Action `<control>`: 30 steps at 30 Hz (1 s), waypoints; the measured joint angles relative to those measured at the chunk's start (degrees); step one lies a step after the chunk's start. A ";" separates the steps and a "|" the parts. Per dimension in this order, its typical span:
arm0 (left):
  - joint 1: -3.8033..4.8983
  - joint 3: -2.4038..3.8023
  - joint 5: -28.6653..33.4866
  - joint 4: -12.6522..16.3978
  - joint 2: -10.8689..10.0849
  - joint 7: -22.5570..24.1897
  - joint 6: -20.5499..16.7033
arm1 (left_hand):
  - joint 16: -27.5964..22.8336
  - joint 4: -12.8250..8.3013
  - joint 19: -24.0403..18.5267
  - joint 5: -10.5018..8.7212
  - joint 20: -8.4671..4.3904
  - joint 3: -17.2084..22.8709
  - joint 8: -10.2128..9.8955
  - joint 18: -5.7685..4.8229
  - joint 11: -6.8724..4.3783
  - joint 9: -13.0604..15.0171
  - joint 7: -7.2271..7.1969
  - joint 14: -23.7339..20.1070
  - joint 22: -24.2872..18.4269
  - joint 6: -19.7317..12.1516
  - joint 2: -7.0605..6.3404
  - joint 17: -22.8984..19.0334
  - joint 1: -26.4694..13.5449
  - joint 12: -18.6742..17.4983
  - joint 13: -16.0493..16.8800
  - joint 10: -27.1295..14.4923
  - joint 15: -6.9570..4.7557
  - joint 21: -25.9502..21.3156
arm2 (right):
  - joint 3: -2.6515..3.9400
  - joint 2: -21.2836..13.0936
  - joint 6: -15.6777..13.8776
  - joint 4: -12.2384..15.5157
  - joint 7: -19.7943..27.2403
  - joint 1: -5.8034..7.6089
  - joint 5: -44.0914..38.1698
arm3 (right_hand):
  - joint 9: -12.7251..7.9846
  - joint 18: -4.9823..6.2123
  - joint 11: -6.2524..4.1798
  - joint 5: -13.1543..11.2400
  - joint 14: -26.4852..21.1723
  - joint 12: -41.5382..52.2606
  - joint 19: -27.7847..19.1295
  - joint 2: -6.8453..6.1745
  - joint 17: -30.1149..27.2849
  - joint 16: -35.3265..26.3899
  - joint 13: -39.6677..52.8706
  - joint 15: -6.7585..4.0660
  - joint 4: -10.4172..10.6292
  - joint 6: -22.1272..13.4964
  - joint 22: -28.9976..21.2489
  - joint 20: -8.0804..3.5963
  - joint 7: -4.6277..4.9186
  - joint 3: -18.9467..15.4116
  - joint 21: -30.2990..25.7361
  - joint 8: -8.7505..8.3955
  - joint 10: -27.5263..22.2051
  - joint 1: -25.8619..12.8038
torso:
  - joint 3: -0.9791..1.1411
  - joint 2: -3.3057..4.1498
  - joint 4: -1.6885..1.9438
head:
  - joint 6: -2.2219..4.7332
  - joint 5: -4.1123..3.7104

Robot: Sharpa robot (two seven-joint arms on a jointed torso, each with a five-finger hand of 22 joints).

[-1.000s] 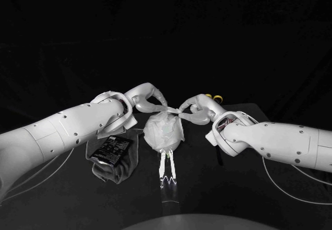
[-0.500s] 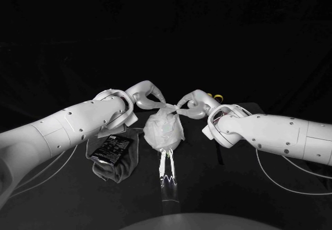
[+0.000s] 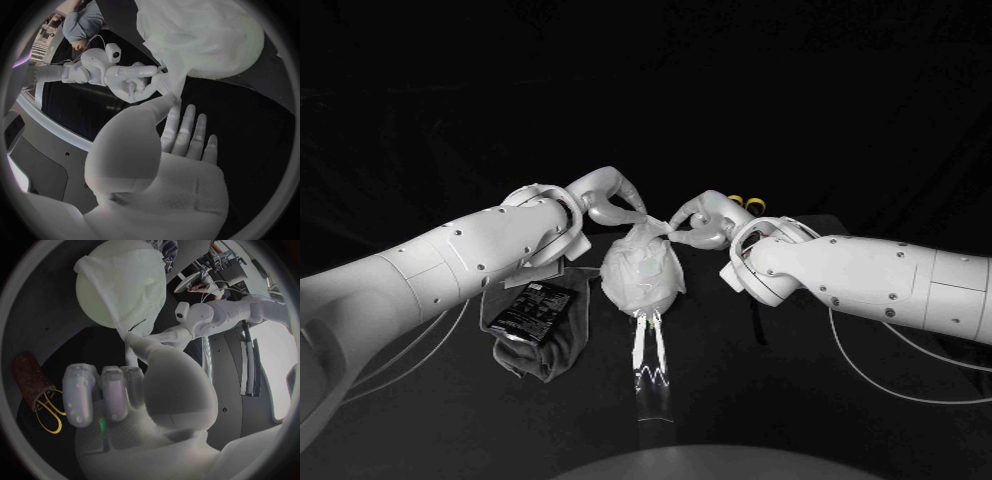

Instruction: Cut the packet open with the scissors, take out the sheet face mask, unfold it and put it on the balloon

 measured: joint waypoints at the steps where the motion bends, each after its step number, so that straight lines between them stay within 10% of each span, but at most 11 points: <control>1: 0.01 0.00 0.00 -0.25 0.17 -0.01 0.01 | 0.00 0.00 0.00 0.00 0.00 0.00 0.01 0.01 0.00 0.05 0.00 0.00 0.00 0.00 0.00 0.00 0.00 0.00 0.00 0.00 0.00 0.00 | 0.00 -0.02 -0.09 0.02 -0.12 0.01 0.01 | 0.00 0.00 0.00 0.00 0.00 0.00 -0.07 0.00 0.00 0.00 0.00 0.00 0.00 0.00 0.00 0.07 0.00 0.00 0.00 0.07 0.00 0.00 | 0.00 0.00 0.00 | 0.04 0.02; 30: -0.05 -0.37 -5.19 -8.93 6.01 2.03 -0.23 | 0.00 0.00 0.00 -0.08 0.00 -0.01 0.31 0.00 -0.21 0.27 0.09 0.00 -0.01 -0.10 -0.01 0.00 0.00 0.01 0.01 0.20 0.00 0.00 | 0.46 1.42 0.03 -3.20 -4.13 1.45 1.81 | 0.02 0.00 0.00 -0.01 -0.02 0.01 -0.10 -0.01 -0.01 -0.10 0.02 0.02 0.00 0.02 -0.03 0.08 -0.14 0.33 -0.06 0.01 -0.01 0.01 | 0.05 0.09 -0.03 | -0.03 0.32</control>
